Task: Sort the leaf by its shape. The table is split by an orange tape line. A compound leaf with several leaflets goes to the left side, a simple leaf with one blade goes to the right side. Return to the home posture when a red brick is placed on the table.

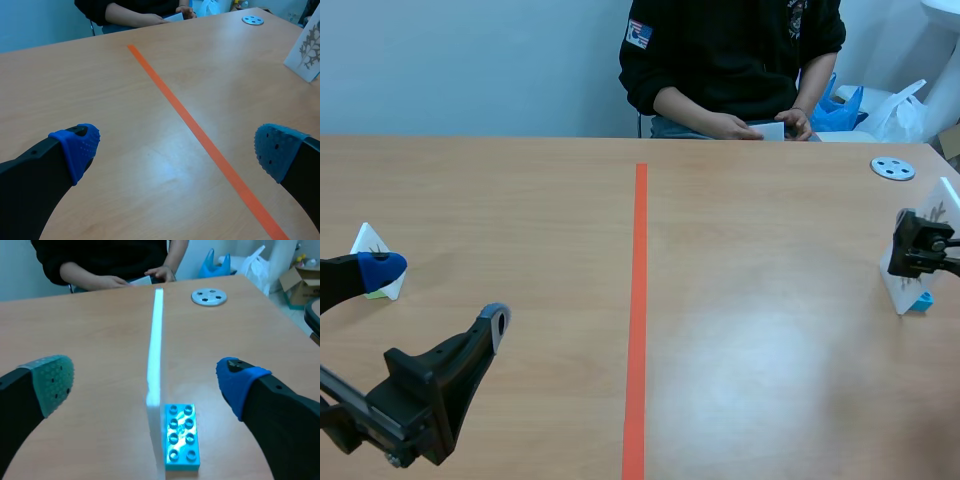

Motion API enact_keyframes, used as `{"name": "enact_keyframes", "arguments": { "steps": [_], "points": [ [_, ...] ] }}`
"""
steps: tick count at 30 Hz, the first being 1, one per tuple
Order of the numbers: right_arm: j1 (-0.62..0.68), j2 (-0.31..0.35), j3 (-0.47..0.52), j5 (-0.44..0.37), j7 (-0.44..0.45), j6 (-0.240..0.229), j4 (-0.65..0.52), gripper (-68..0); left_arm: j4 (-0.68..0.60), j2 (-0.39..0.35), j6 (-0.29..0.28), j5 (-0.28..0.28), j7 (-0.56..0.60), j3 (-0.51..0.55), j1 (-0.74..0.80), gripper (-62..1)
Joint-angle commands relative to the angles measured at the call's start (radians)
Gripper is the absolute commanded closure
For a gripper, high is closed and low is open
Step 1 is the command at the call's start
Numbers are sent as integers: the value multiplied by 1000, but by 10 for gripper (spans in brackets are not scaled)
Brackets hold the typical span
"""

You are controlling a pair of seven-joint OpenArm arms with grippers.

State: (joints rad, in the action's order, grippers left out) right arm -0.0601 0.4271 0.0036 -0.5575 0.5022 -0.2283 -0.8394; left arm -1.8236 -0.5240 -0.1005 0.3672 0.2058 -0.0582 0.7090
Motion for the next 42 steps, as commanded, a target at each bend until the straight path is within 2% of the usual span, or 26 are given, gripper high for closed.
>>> {"name": "enact_keyframes", "arguments": {
  "steps": [1, 4, 10, 15, 26, 30, 42],
  "points": [
    [-17, 33, -3, 1, 18, -11, -40, -644, -7, -3, 2, 6, 14, 3, -3, -623],
    [0, 53, -2, 9, 17, -33, -88, -672, -7, -3, 2, 6, 14, 3, -3, -623],
    [91, 97, 0, 16, -48, -33, -263, -672, -7, -3, 2, 6, 14, 3, -3, -623],
    [203, 116, 29, 16, -114, -33, -427, -672, -7, -3, 2, 6, 13, 3, -2, -623],
    [491, 135, 37, 34, -148, -35, -776, -671, -7, -4, 2, 6, 13, 3, -3, -623],
    [576, 134, 37, 34, -184, -79, -855, -671, -7, -7, 1, 6, 13, 3, -3, -623],
    [755, 132, 37, 34, -241, -98, -1006, -671, -7, -9, 1, 6, 13, 3, -3, -623]
  ]
}}
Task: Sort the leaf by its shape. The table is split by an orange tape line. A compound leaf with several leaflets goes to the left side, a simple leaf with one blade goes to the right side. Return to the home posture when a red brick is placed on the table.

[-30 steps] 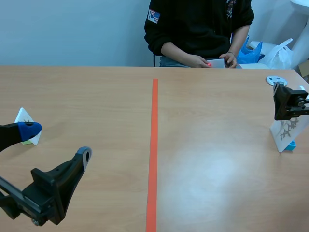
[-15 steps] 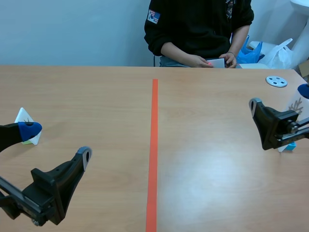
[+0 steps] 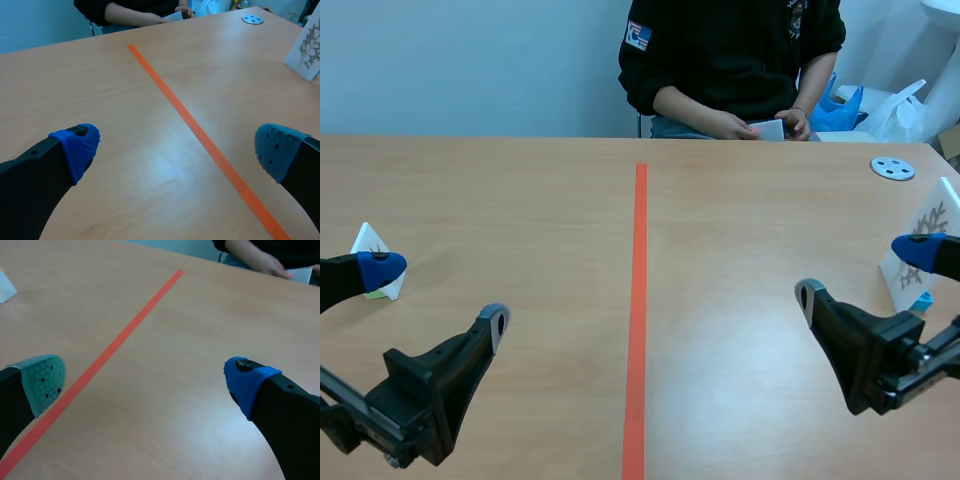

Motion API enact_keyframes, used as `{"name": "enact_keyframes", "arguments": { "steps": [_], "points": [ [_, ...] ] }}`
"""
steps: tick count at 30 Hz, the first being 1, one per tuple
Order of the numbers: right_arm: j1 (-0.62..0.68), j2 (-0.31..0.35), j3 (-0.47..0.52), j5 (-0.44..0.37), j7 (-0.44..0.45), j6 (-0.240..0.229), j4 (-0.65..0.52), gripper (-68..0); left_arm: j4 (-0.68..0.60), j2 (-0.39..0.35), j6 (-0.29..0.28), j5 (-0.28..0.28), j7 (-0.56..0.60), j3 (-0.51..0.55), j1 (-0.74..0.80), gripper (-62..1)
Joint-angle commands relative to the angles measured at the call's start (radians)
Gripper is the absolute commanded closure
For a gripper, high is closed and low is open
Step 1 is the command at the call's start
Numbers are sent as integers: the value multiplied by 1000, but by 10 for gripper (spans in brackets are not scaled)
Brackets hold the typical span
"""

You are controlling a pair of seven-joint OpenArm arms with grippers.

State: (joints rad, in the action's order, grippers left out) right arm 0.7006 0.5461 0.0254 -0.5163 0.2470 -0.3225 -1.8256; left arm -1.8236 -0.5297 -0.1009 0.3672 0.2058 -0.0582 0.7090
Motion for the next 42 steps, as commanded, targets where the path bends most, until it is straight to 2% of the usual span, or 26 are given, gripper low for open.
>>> {"name": "enact_keyframes", "arguments": {
  "steps": [1, 27, 30, 39, 42],
  "points": [
    [2, 13, 15, -7, 8, -4, -28, -671, -7, -3, 1, 6, 13, 3, -3, -623],
    [11, 7, 15, -7, 9, 2, -36, -671, -7, -3, 2, 6, 14, 3, -3, -623],
    [11, 8, 15, -7, 9, 16, -36, -671, -7, -3, 2, 6, 14, 3, -3, -623],
    [11, 8, 14, -7, 9, 16, -21, -671, -7, -3, 1, 6, 14, 2, -3, -623],
    [-13, 8, -1, -7, 10, 0, 3, -671, -7, -3, 1, 6, 14, 2, -3, -623]
  ]
}}
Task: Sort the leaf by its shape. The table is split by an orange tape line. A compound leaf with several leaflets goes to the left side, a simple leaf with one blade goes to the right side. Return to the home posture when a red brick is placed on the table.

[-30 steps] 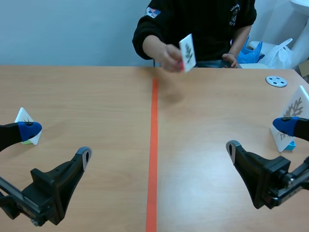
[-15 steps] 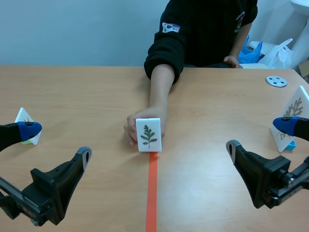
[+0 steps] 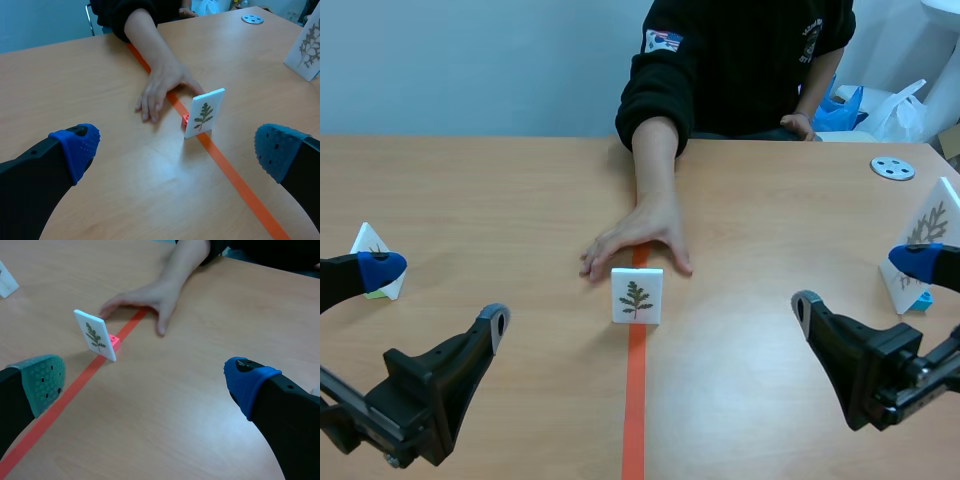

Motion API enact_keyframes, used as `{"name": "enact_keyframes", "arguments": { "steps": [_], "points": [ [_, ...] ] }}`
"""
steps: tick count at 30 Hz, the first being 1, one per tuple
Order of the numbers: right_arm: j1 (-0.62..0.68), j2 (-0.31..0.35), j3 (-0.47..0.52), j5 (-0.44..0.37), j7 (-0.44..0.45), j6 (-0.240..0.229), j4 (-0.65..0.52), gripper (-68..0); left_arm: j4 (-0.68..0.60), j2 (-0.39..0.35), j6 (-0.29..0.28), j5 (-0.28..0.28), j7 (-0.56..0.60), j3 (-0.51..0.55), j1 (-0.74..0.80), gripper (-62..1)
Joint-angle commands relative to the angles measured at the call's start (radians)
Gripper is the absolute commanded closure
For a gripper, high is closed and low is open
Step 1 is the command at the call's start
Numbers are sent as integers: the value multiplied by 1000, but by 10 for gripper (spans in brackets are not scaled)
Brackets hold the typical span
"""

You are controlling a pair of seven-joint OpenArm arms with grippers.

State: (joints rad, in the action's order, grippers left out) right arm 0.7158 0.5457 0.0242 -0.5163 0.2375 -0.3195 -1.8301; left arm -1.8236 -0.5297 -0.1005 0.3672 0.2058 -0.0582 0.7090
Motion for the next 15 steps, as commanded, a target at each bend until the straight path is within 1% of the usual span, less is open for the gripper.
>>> {"name": "enact_keyframes", "arguments": {
  "steps": [1, 5, 10, 15],
  "points": [
    [-42, 8, -8, -6, 19, -14, 20, -671, -7, -3, 0, 6, 14, 2, -3, -623],
    [-121, 8, -63, 39, 23, -22, 87, -671, -7, -3, 0, 6, 14, 2, -3, -623],
    [-248, 3, -169, 126, 79, -22, 209, -671, -7, -3, 0, 6, 14, 2, -3, -623],
    [-397, -51, -282, 214, 116, -22, 367, -671, -7, -3, 0, 6, 14, 2, -3, -623]
  ]
}}
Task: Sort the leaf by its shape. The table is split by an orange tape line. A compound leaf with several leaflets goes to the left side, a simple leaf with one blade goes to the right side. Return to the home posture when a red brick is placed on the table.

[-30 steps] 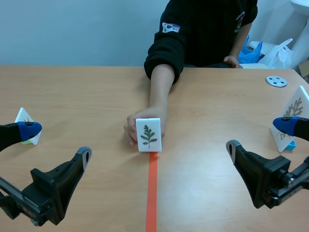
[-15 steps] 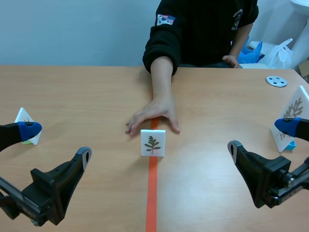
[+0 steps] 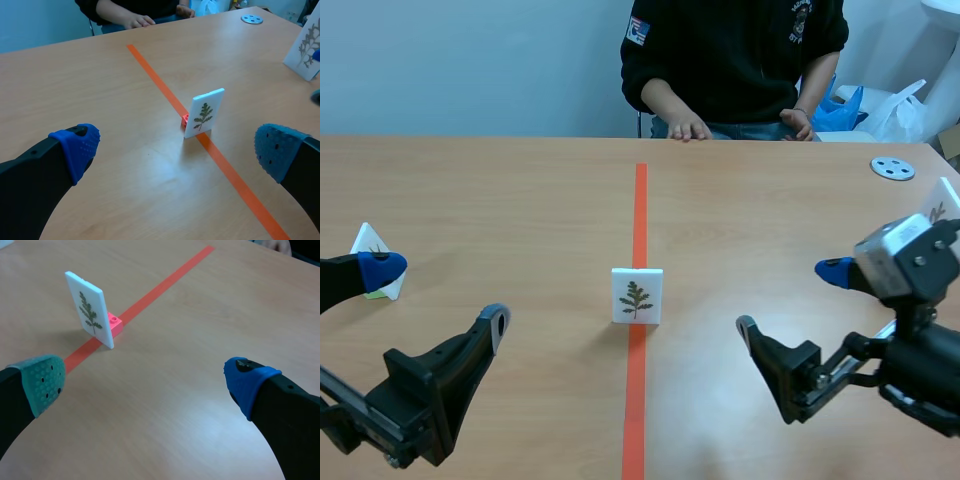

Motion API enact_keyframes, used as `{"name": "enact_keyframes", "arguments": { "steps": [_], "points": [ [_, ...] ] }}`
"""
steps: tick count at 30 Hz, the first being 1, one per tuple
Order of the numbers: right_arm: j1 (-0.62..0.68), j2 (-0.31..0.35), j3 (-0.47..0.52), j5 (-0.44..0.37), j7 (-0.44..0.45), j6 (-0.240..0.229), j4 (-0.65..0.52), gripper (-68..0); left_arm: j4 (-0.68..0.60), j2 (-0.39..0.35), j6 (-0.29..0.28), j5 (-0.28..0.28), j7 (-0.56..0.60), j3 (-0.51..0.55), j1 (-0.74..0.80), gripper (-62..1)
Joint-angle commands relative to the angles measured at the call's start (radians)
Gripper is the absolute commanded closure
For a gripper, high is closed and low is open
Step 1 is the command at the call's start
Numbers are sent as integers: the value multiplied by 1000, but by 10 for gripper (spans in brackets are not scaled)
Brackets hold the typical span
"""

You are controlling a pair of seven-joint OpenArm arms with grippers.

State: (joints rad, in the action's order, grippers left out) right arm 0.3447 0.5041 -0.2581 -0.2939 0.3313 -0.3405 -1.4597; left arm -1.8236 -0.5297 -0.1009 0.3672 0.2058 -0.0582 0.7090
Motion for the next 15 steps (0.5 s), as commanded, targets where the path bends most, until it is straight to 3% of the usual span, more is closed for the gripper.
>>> {"name": "enact_keyframes", "arguments": {
  "steps": [1, 10, 15],
  "points": [
    [-55, -24, -22, 3, 34, -1, 32, -671, -7, -3, 0, 6, 14, 2, -3, -623],
    [-314, -182, -204, 98, 88, 12, 346, -671, -7, -3, 0, 6, 14, 2, -3, -623],
    [-421, -267, -280, 153, 102, 72, 466, -671, -7, -3, 1, 6, 14, 2, -3, -623]
  ]
}}
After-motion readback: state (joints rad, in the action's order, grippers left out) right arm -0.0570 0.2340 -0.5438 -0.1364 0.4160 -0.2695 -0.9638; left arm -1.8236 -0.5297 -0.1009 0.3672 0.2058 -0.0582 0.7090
